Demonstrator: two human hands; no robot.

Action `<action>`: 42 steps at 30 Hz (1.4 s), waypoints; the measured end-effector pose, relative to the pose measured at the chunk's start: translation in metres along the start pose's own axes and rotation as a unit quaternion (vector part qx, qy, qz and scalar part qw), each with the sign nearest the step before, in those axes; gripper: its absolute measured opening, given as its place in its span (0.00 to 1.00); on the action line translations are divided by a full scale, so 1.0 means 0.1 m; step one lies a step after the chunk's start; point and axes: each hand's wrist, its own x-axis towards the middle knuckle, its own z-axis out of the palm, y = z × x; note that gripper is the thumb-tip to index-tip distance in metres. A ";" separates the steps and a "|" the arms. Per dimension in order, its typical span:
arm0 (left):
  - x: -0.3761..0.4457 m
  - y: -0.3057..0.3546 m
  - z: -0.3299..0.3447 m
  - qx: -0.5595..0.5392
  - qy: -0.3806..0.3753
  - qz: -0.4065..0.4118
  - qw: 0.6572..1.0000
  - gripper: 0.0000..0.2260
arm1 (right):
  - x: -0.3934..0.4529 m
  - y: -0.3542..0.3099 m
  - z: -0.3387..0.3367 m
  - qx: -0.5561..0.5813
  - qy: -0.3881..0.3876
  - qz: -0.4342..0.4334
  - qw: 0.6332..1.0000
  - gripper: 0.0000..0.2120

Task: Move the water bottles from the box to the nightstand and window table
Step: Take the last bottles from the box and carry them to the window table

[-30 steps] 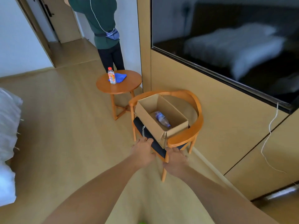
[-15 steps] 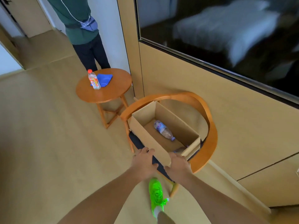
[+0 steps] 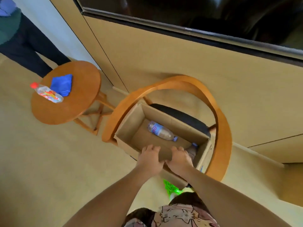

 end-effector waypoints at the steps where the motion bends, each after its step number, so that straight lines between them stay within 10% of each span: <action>1: 0.09 -0.01 0.01 0.006 -0.016 0.007 1.000 0.28 | 0.08 0.00 0.00 0.012 -0.004 0.017 1.000 0.24; 11: 1.12 -0.20 0.05 -0.001 -0.090 0.073 0.993 0.27 | 0.53 0.15 0.27 0.176 0.002 0.209 0.962 0.22; 24: 2.30 -0.70 0.36 0.148 -0.115 0.251 0.950 0.33 | 1.38 0.29 0.82 0.273 0.078 0.495 0.821 0.40; 32: 2.62 -0.78 0.75 0.248 -0.005 0.334 0.909 0.46 | 1.73 0.43 1.15 0.341 0.137 0.510 0.778 0.43; 42: 2.72 -0.66 0.74 0.301 -0.047 0.341 0.889 0.33 | 1.79 0.54 1.27 0.462 0.189 0.485 0.718 0.37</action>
